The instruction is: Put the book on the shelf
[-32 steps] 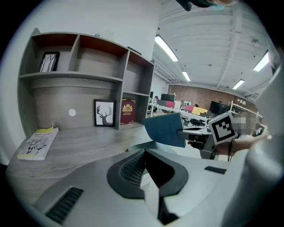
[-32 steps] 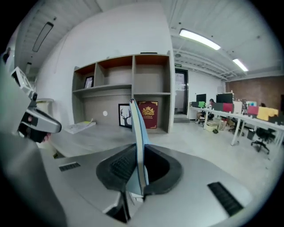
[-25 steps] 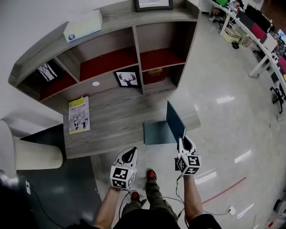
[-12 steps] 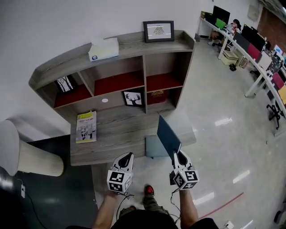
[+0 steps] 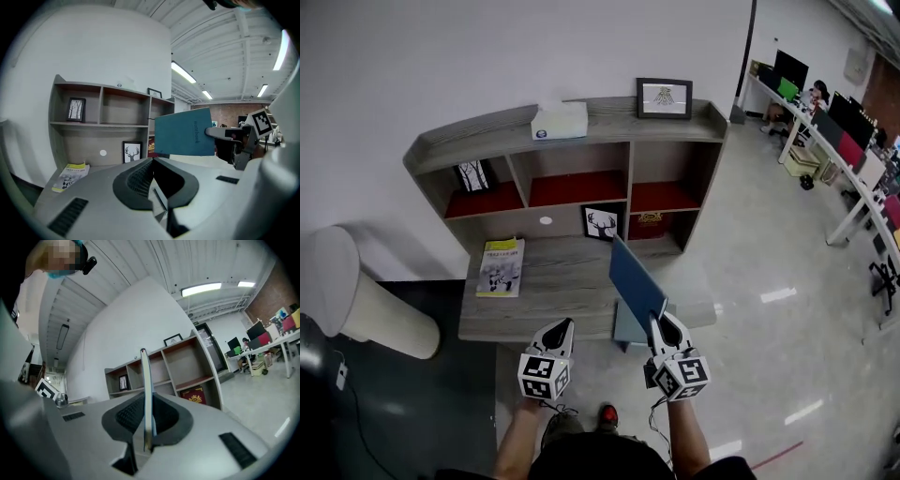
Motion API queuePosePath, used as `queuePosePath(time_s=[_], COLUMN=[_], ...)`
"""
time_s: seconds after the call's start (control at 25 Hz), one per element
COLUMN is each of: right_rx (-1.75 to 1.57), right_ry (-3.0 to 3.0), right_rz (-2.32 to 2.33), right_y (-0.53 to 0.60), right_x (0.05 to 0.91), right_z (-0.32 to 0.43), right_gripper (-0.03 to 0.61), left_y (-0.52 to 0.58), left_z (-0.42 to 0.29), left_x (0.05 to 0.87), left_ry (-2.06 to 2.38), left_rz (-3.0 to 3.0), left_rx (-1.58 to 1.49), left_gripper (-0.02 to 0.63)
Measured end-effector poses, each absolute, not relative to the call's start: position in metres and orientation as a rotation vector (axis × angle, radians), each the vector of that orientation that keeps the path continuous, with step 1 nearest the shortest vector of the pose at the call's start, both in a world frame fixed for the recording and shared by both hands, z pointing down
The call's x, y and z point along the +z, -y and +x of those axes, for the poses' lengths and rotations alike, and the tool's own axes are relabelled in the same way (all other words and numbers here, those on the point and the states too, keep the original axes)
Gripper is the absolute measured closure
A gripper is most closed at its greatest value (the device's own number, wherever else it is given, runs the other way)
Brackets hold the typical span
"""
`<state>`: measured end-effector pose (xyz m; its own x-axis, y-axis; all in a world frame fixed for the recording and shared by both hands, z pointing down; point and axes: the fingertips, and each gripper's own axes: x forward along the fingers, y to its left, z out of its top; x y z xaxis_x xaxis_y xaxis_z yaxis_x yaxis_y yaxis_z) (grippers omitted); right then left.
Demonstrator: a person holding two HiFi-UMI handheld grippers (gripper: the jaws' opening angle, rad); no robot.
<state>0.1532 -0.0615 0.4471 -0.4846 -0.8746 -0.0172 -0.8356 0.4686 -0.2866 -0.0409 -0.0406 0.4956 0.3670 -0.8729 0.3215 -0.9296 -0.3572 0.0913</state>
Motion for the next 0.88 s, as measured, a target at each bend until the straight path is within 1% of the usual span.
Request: queuePosePath(time_s=[0.44,0.88], right_rx=[-0.248,-0.233], right_ry=[-2.573,-2.584], right_rz=[-1.314,-1.333], right_y=[0.098,0.156], right_x=[0.404,0.396], right_z=[0.117,0.075], right_gripper=[0.517,0.517], left_y=[0.053,0.134], left_z=[-0.077,-0.12], left_x=[0.463,0.439], left_ry=[1.749,1.763], left_rz=[2.324,2.357], left_rx=[0.267,0.202], left_gripper=[0.606,0.606])
